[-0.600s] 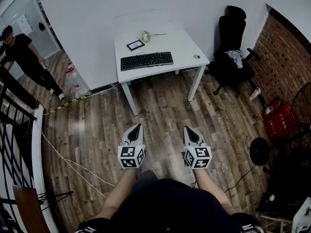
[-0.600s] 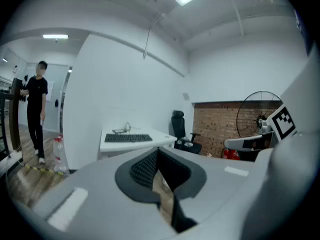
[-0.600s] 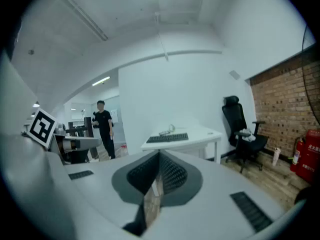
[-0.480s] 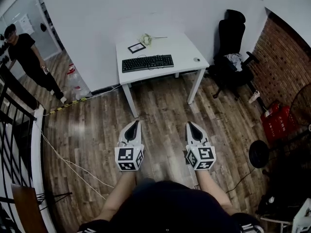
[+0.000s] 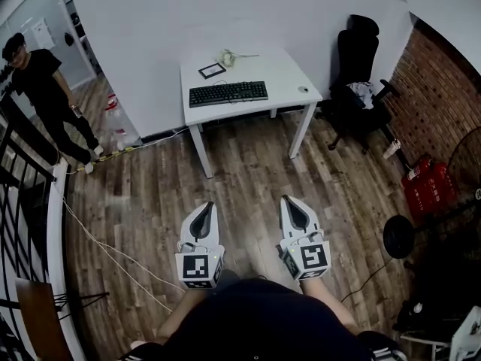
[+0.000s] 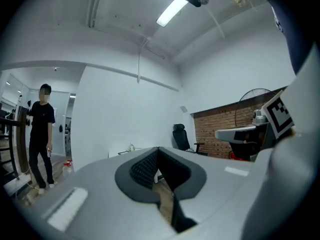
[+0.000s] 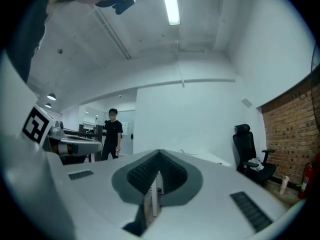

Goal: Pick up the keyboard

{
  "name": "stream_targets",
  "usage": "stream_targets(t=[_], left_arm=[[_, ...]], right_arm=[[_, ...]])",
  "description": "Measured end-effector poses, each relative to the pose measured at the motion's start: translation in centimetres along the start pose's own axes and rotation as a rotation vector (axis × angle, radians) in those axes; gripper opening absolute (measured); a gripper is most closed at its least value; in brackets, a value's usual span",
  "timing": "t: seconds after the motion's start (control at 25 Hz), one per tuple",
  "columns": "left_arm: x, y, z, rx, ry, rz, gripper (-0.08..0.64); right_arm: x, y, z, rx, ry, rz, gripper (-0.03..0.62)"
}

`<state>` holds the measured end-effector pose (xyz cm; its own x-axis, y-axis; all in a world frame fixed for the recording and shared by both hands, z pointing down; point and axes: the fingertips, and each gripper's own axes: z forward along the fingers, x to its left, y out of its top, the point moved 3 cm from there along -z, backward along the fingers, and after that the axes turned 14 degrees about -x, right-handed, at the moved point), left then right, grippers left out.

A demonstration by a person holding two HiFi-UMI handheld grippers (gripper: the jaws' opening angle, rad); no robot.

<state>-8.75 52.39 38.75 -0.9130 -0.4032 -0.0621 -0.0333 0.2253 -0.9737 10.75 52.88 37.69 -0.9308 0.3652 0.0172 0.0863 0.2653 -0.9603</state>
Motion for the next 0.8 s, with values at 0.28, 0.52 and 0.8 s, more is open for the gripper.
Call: stream_targets(t=[0.28,0.52,0.8], left_arm=[[-0.2,0.5,0.4,-0.012,0.026,0.002,0.012],[1.0,-0.4,3.3,0.012,0.029,-0.015,0.023],[5.5,-2.9,9.3,0.011,0.034,-0.046,0.105]], right_arm=[[-1.2,0.4,-0.4,-0.024,-0.004,0.016,0.012],[-2.1,0.2,2.0,-0.032,0.016,-0.011,0.012],[-3.6,-2.5,8.5,-0.031,0.023,-0.022,0.012]])
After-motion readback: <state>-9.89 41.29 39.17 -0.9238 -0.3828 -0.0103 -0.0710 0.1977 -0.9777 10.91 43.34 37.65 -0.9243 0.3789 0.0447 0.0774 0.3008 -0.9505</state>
